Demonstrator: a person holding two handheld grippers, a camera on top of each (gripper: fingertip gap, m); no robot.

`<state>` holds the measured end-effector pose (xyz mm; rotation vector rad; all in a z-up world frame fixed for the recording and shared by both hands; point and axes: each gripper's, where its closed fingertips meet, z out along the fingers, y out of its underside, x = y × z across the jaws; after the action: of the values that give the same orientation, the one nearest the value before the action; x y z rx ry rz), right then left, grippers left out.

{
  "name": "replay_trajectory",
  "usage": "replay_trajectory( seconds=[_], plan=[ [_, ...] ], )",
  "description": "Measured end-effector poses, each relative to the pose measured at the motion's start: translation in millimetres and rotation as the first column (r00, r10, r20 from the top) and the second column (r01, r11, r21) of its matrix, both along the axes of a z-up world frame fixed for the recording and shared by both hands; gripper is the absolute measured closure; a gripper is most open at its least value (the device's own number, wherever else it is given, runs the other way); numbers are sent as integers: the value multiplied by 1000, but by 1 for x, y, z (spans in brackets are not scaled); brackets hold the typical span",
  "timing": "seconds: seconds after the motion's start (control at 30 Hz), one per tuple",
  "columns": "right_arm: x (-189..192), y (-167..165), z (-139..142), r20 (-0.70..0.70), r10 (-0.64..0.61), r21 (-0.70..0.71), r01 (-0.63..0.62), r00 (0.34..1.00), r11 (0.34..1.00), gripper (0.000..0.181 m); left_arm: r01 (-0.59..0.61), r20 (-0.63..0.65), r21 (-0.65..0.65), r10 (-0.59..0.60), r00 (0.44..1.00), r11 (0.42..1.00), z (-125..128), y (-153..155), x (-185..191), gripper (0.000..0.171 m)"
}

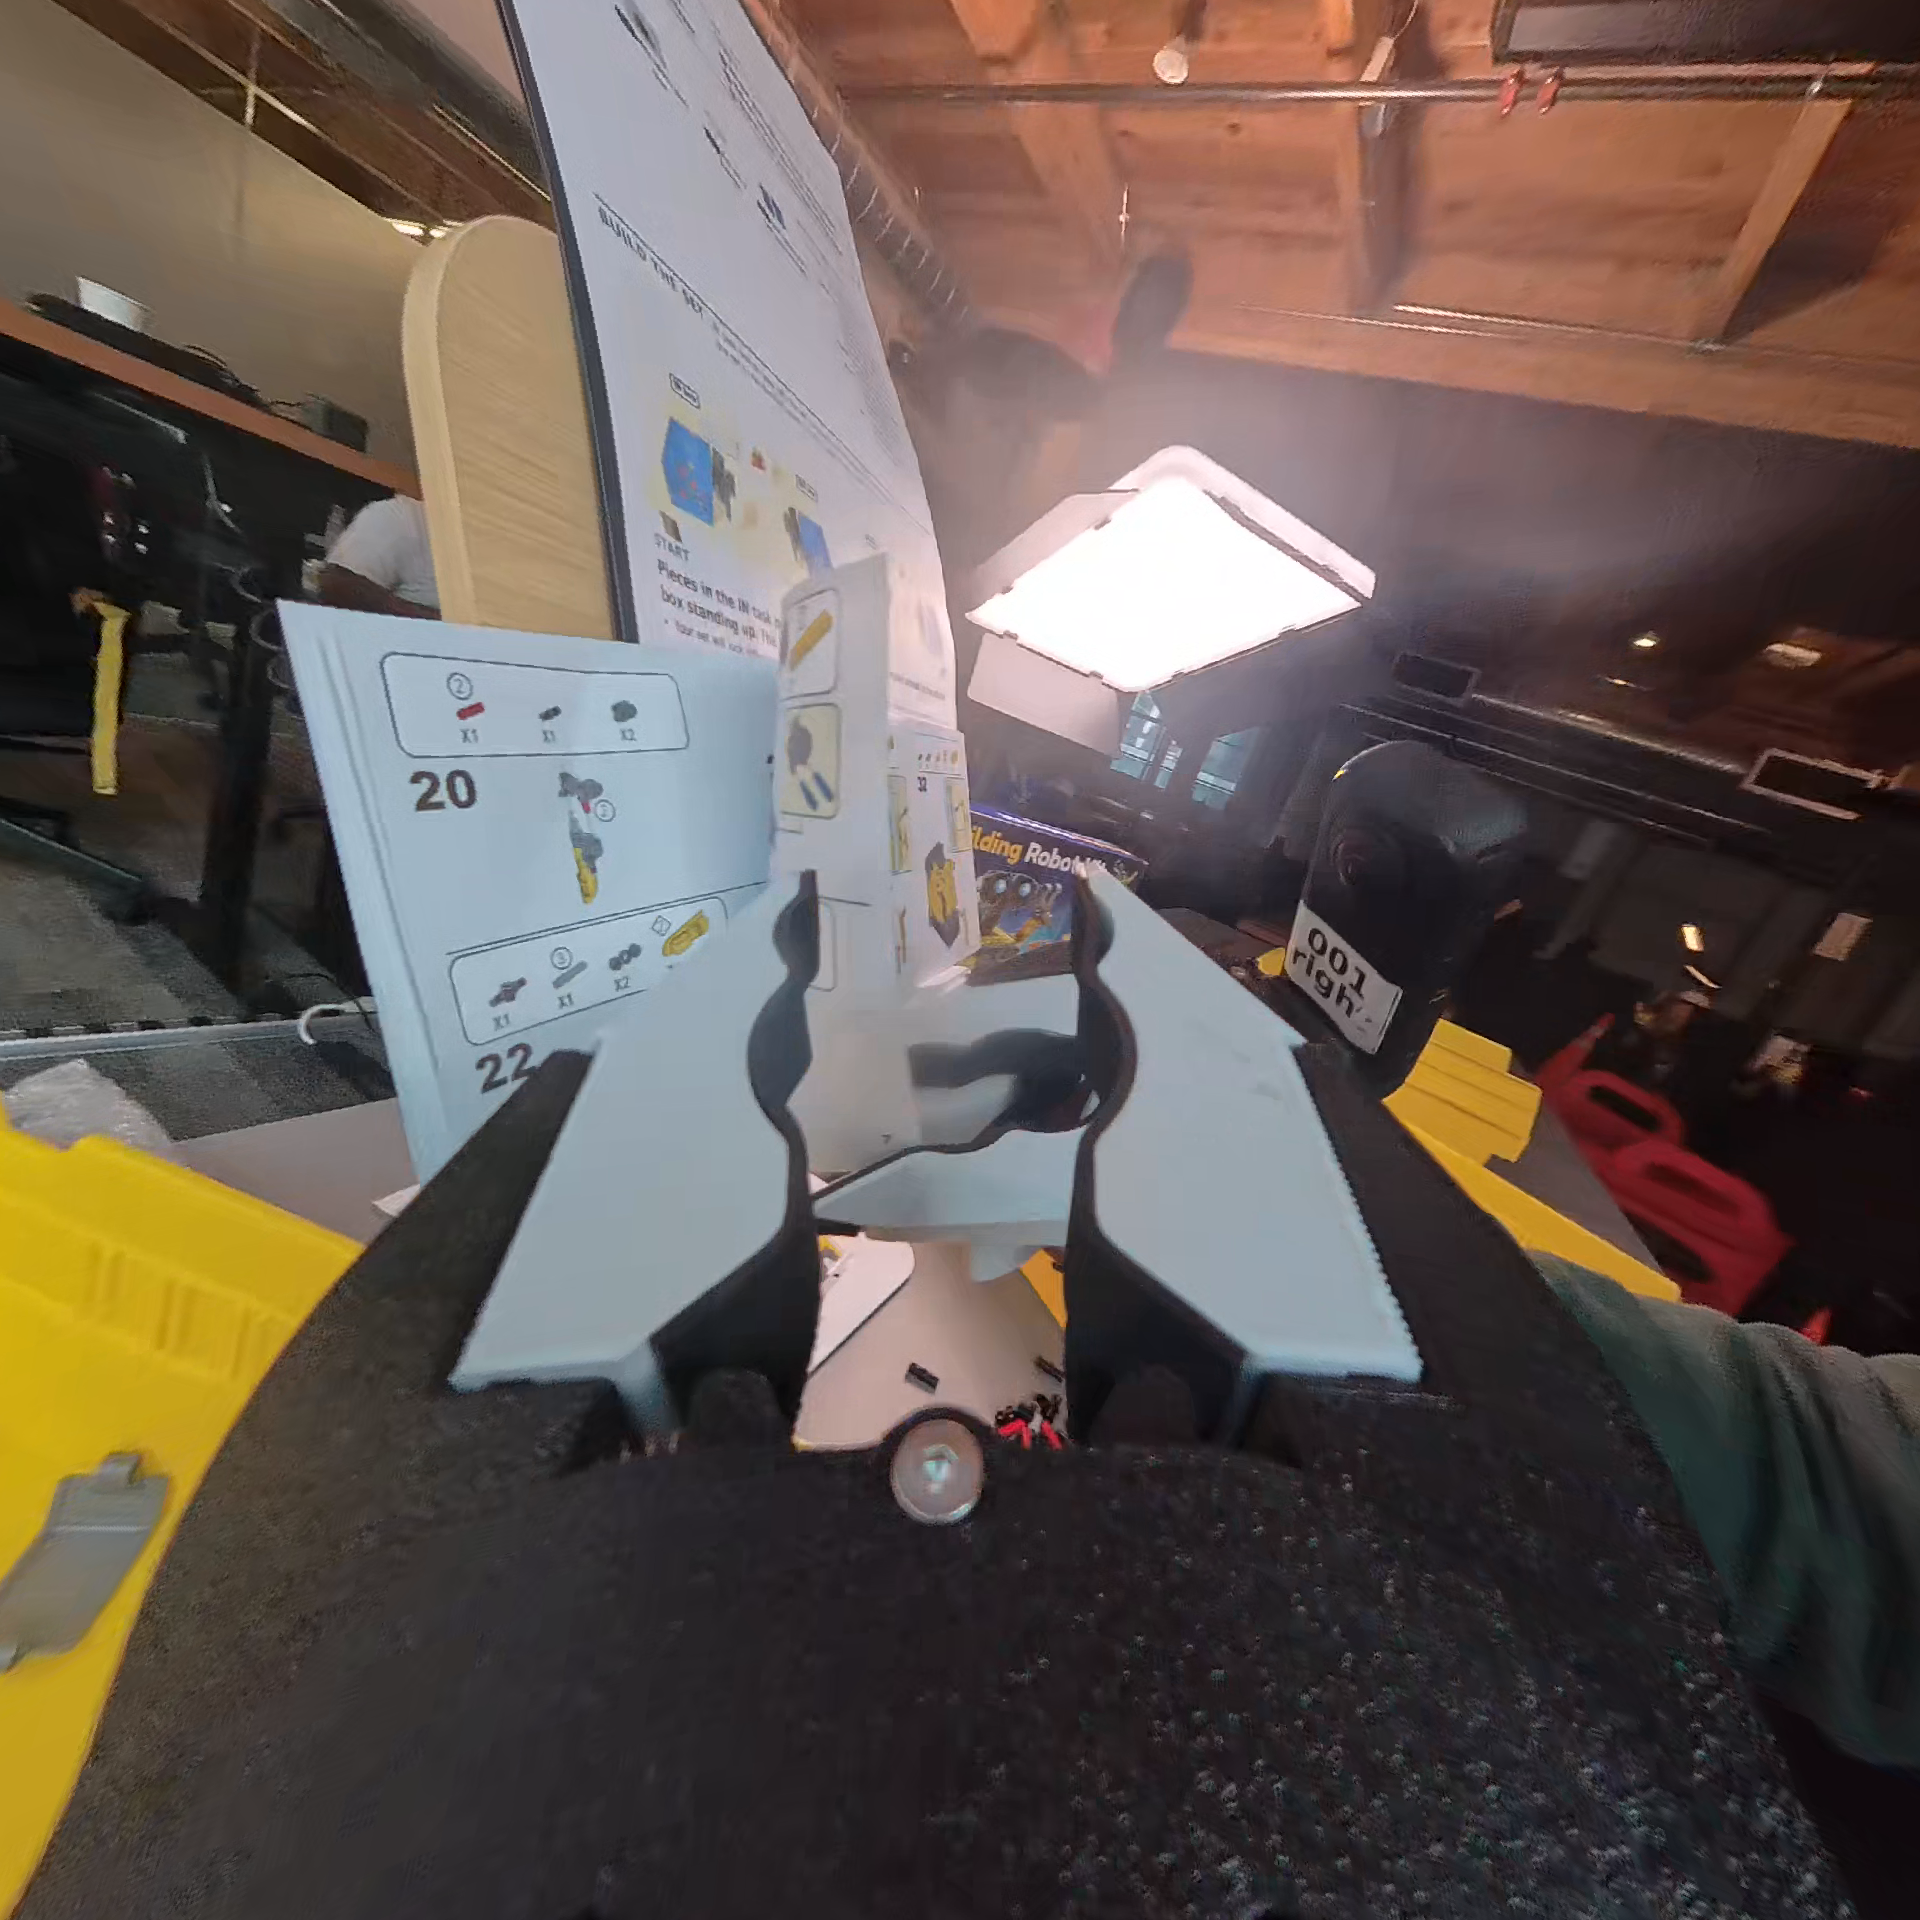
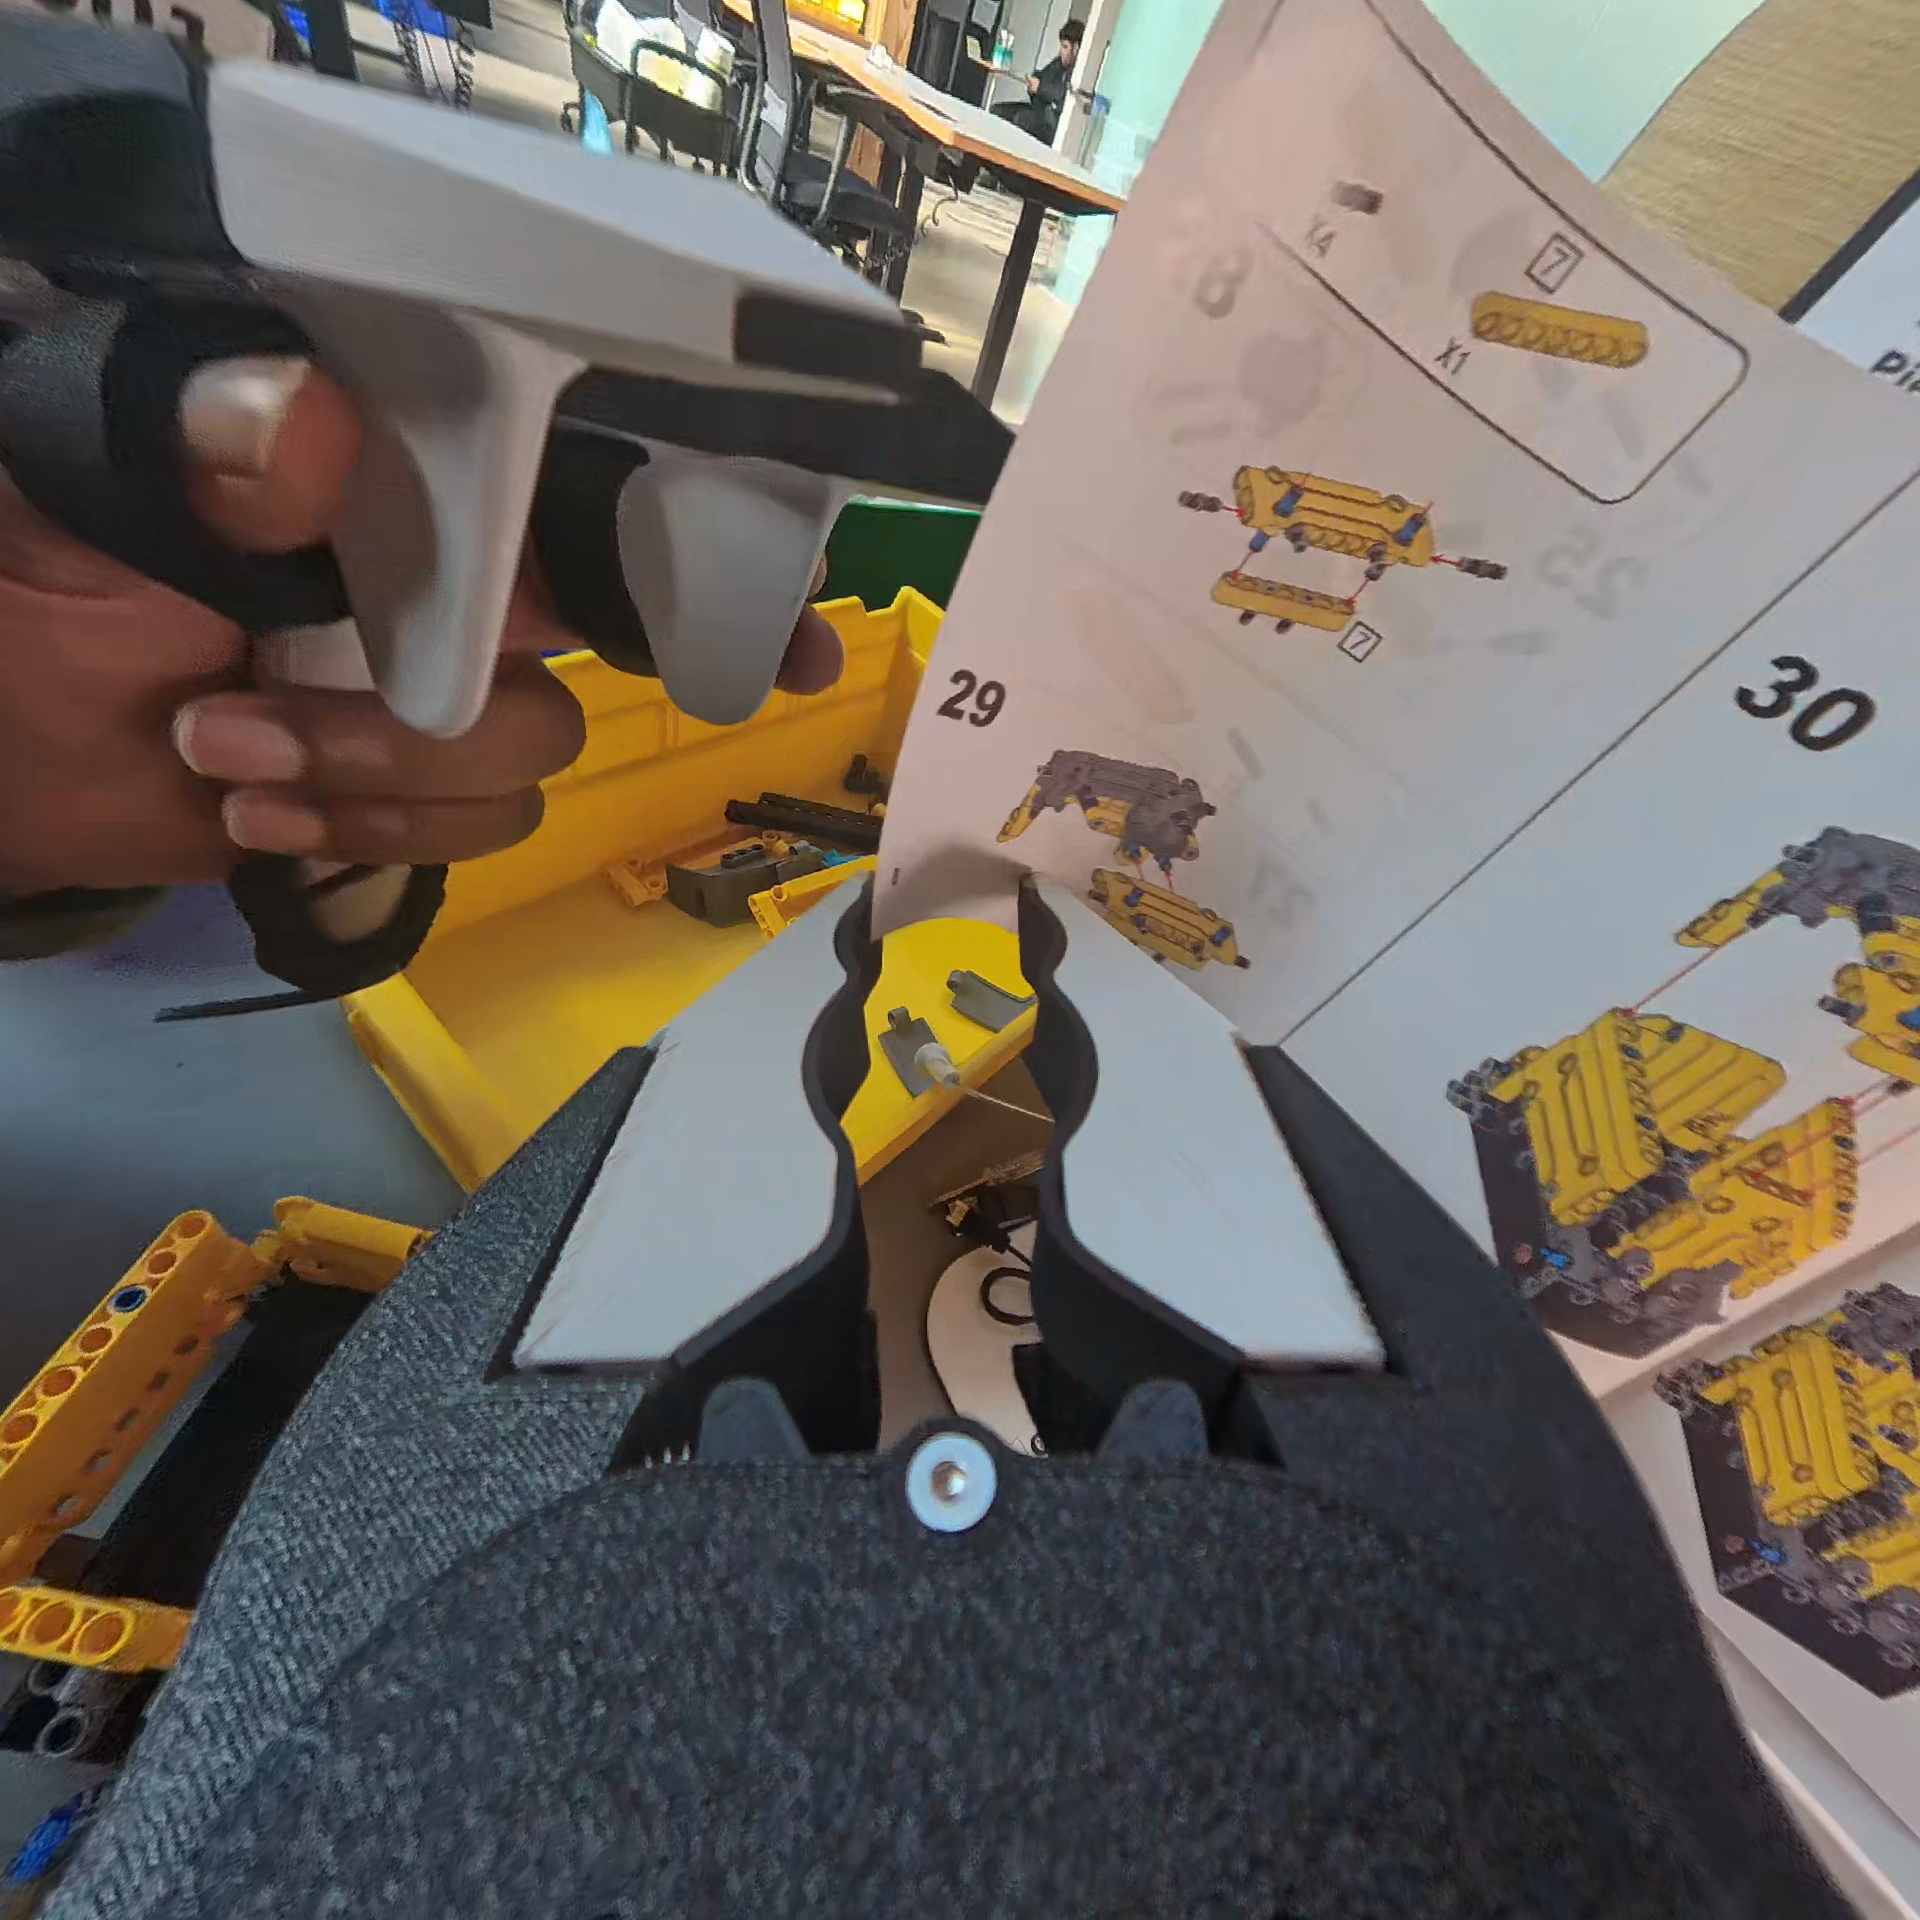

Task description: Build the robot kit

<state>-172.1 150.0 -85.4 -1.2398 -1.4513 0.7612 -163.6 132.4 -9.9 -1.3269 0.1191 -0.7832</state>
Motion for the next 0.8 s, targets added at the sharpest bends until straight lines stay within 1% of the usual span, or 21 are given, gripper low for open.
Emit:
replay_trajectory(
  seconds=[0.03, 0.07, 0.1, 0.13, 0.17, 0.2, 0.23, 0.3, 0.37, 0.4, 0.43, 0.5, 0.53, 0.6, 0.67, 0.7, 0.73, 0.8],
  plan=[
    [-3, 0, -4, 13, -5, 24, 5, 1000, 1000, 156, 16, 3, -17, -16, 1000, 1000, -2, 1, 0, 116],
    [-5, 1, -7, 25, -11, 47, 10, 1000, 999, 156, 12, -17, -43, -13, 1000, 999, -7, 3, 0, 113],
    [-8, 1, -11, 37, -14, 60, 12, 999, 998, 154, -18, -50, -76, 15, 999, 997, -15, 9, -2, 115],
    [-10, 0, -15, 51, -7, 62, 3, 999, 998, 153, -91, -95, -114, 81, 992, 989, -25, 16, -8, 130],
    [-12, -4, -19, 63, 12, 56, -16, 998, 998, 150, -170, -146, -146, 149, 978, 975, -36, 22, -16, 151],
    [-12, -9, -22, 70, 32, 49, -36, 997, 998, 146, -231, -183, -165, 201, 962, 959, -44, 27, -22, 166],
    [-10, -15, -24, 73, 54, 44, -57, 996, 997, 144, -264, -199, -177, 228, 953, 948, -49, 30, -27, 171],
    [0, -29, -20, 49, 105, 17, -106, 993, 994, 137, -280, -206, -205, 238, 949, 938, -58, 33, -33, 171],
    [16, -35, -1, -34, 115, -28, -116, 993, 993, 133, -316, -210, -209, 273, 939, 925, -62, 36, -42, 171],
    [26, -29, 12, -79, 86, -42, -90, 993, 995, 133, -331, -212, -206, 289, 934, 921, -63, 36, -47, 171],
    [36, -18, 24, -117, 33, -48, -38, 993, 998, 132, -341, -216, -206, 298, 930, 917, -63, 37, -50, 171],
    [58, 23, 43, -166, -141, -58, 133, 976, 989, 131, -372, -231, -204, 325, 917, 906, -64, 38, -55, 171],
    [67, 46, 48, -169, -232, -63, 224, 958, 972, 128, -388, -241, -200, 338, 910, 900, -64, 39, -57, 171],
    [80, 86, 52, -165, -376, -73, 368, 912, 927, 122, -418, -259, -191, 365, 894, 888, -63, 41, -61, 171],
    [82, 112, 47, -143, -469, -56, 466, 872, 883, 107, -432, -272, -182, 377, 885, 883, -62, 41, -61, 171],
    [80, 121, 41, -126, -511, -27, 512, 851, 859, 100, -444, -281, -180, 387, 878, 878, -61, 40, -62, 169],
    [77, 127, 38, -132, -540, 1, 545, 831, 838, 97, -456, -287, -171, 398, 871, 874, -59, 39, -63, 167],
    [74, 132, 37, -170, -591, 26, 603, 789, 798, 95, -470, -288, -137, 419, 861, 872, -49, 32, -64, 161]
  ],
)
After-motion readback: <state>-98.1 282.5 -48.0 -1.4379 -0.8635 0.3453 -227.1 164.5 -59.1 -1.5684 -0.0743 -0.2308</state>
